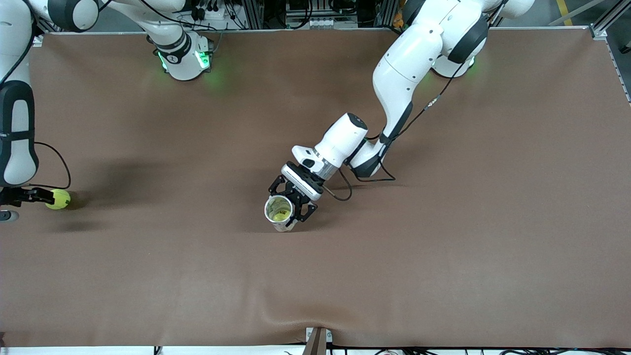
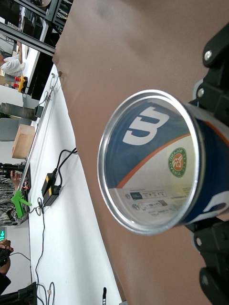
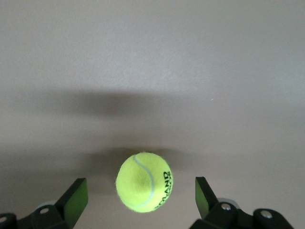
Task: Insert tennis ball vertically with right arm
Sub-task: 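Lift the second ball and carry it over the can with the right gripper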
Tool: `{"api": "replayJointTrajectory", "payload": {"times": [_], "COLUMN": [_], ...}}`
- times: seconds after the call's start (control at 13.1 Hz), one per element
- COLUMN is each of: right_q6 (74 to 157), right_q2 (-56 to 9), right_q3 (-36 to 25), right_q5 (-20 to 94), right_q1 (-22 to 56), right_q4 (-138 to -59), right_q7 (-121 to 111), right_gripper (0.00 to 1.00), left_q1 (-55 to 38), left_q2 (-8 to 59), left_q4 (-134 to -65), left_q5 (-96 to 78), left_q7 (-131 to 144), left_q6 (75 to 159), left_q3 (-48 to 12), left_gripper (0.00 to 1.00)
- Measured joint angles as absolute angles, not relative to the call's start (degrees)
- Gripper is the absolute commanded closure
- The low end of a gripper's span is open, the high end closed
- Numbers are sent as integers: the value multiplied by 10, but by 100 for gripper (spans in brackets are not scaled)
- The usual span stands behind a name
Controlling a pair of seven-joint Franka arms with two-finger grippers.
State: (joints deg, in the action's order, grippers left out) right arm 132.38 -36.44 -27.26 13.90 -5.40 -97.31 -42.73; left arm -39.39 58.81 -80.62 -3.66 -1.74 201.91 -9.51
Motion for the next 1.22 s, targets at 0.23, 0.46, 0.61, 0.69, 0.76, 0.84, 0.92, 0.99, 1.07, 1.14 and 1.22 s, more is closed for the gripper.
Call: {"api": "replayJointTrajectory", "payload": {"times": [0.23,0.46,0.61,0.69,0.76,0.84,0.92,0.99,1.07,1.14,1.22], "right_q6": [1362,1370,1371,1371,1371,1371,1371,1370,1370,1368,1364], "right_q2": [-379,-394,-398,-399,-402,-404,-406,-407,-408,-409,-408], "right_q3": [-215,-185,-182,-180,-179,-175,-171,-165,-161,-160,-159], "right_q5": [153,155,156,156,157,157,158,158,158,158,159], "right_q1": [-118,-159,-161,-161,-161,-161,-164,-169,-174,-178,-180], "right_q4": [-980,-980,-981,-981,-981,-981,-981,-981,-981,-981,-980], "right_q7": [-466,-486,-487,-487,-487,-487,-487,-487,-487,-488,-489], "right_gripper": [0,0,0,0,6,18,28,34,34,34,35], "left_q1": [-394,-394,-394,-394,-394,-394,-394,-394,-394,-394,-394], "left_q2": [588,588,588,588,588,588,588,588,588,588,588], "left_q4": [-806,-806,-806,-806,-806,-806,-806,-806,-806,-806,-806], "left_q5": [-37,-37,-37,-37,-37,-37,-37,-37,-37,-37,-37], "left_q7": [-17,-17,-17,-17,-17,-17,-17,-17,-17,-17,-17], "left_q6": [2019,2019,2018,2018,2018,2018,2018,2018,2018,2018,2018], "left_q3": [-95,-95,-95,-95,-95,-95,-95,-95,-95,-95,-95], "left_gripper": [22,22,22,22,22,22,22,22,22,22,22]}}
